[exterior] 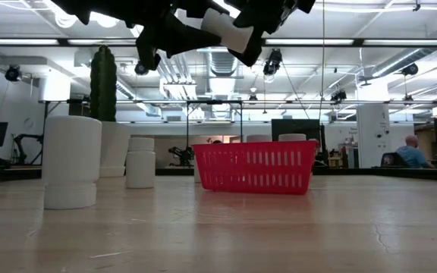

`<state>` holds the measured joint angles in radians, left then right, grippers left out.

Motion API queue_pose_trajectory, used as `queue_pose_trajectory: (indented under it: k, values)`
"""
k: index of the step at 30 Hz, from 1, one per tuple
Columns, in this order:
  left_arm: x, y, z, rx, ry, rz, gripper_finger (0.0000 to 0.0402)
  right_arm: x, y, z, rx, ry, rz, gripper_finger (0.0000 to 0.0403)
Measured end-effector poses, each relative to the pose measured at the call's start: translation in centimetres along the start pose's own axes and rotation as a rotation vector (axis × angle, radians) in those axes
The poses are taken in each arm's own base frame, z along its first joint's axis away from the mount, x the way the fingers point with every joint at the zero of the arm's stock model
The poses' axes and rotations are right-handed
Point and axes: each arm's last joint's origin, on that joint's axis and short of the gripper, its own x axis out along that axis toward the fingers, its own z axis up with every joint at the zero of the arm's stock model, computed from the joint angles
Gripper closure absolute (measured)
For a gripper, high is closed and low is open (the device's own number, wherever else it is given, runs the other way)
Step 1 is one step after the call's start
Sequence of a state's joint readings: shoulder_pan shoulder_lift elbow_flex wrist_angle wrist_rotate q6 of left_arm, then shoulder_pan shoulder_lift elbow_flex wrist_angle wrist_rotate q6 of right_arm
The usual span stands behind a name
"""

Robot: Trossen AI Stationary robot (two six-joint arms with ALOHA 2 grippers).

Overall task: Pick and place pill bottles into a basket
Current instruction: Put the white pill bottle into the red bin

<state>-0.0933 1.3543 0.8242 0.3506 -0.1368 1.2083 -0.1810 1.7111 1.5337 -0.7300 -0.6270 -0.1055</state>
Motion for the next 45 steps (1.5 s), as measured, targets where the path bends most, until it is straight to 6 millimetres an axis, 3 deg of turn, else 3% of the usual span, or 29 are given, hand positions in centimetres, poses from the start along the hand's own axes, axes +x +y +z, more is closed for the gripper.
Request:
queue_pose_trajectory:
  k: [4, 10, 19, 45]
  values:
    - [-0.03, 0.03, 0.02, 0.0, -0.001, 0.001, 0.0179, 0.0, 0.0, 0.0, -0.003, 0.0, 0.0, 0.0273]
    - [-0.02, -0.06, -0.01, -0.02, 0.0, -0.003, 0.0244, 0.0, 0.01, -0.02, 0.0, 0.002, 0.002, 0.0273]
    - [-0.05, -0.03, -0.01, -0.022, 0.0, -0.002, 0.0244, 0.01, 0.02, 0.0, 0.0, 0.0, 0.002, 0.0265]
    - [-0.23, -0.32, -0.28, -0.067, 0.046, -0.007, 0.0244, -0.08, 0.02, 0.31, 0.033, -0.028, -0.002, 0.0116]
